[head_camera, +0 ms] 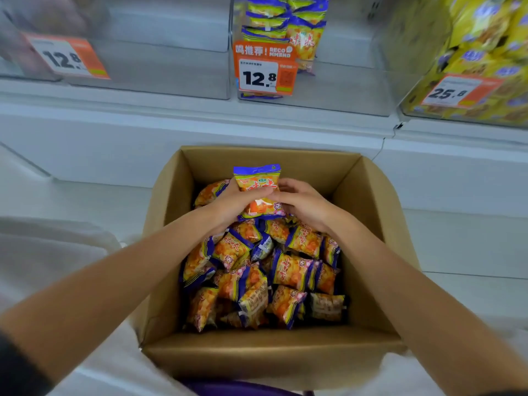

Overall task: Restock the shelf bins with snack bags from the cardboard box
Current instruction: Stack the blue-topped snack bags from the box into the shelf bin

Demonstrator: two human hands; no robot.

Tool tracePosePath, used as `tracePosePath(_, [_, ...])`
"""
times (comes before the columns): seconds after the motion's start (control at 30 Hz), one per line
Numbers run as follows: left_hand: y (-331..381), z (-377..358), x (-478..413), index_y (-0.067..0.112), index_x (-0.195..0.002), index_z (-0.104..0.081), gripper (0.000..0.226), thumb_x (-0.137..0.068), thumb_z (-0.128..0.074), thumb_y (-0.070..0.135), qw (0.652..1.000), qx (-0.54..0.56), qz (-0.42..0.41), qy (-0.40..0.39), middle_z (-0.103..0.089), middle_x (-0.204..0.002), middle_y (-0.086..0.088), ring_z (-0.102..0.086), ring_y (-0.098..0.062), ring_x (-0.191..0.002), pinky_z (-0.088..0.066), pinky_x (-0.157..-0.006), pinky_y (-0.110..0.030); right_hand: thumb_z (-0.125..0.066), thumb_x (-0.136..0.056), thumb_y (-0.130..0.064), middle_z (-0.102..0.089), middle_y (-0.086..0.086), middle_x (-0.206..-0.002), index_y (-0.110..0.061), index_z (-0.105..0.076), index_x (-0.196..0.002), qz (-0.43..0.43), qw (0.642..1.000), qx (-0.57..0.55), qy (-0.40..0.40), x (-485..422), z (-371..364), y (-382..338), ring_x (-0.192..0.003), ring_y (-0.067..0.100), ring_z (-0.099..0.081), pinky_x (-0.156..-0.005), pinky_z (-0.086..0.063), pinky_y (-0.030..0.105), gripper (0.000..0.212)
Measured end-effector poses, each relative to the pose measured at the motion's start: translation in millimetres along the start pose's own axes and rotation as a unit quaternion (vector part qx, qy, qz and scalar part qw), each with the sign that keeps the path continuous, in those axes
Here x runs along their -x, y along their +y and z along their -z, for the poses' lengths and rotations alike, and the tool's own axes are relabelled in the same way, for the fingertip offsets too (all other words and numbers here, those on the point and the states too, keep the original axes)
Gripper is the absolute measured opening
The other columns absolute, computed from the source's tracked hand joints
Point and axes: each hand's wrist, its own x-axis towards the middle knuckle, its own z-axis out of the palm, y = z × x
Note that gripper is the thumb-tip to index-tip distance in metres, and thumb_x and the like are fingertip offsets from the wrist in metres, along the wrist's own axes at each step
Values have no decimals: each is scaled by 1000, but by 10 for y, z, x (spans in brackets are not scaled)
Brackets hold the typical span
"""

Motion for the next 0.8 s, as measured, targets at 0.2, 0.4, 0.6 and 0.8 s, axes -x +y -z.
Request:
tracePosePath(0.2, [896, -270, -49, 20, -135, -49, 60, -83, -75, 36, 988, -70, -135, 8, -68, -120, 1, -66, -16, -109, -52, -97, -34, -67, -84, -5, -64, 12, -127, -14, -44, -138, 76, 996, -52, -14, 198, 368, -927, -109, 22, -65, -85, -52, 27, 59])
tracePosePath(0.4, [1889, -398, -182, 33, -115, -53, 30, -90, -68, 31, 966, -115, -231, -12, -67, -103, 14, -67, 5, -85, -53, -74, -15, -70, -80, -3, -63, 16, -127, -8, -49, -136, 156, 988, 7, -5, 288, 668, -1826, -116, 28, -62, -101, -48, 35, 60])
tracePosePath(0.6, [2627, -309, -633, 18, -109, -69, 46, -69, -85, 35, 957, -177, -229, -13, -76, -94, 2, -72, -9, -85, -58, -77, -25, -68, -79, 9, -69, 13, -105, -10, -43, -139, 180, 981, 37, 61, -74, 969, -2367, -87, 20, -68, -80, -54, 27, 67])
tracePosePath(0.8, [2903, -117, -1263, 24, -130, -51, 66, -74, -84, 34, 928, -315, -196, 37, -59, -113, 1, -60, -19, -104, -52, -87, -31, -65, -79, 13, -66, 12, -100, -10, -47, -133, 120, 988, 69, 72, -622, 1309, -2489, -84, 22, -63, -82, -53, 29, 61])
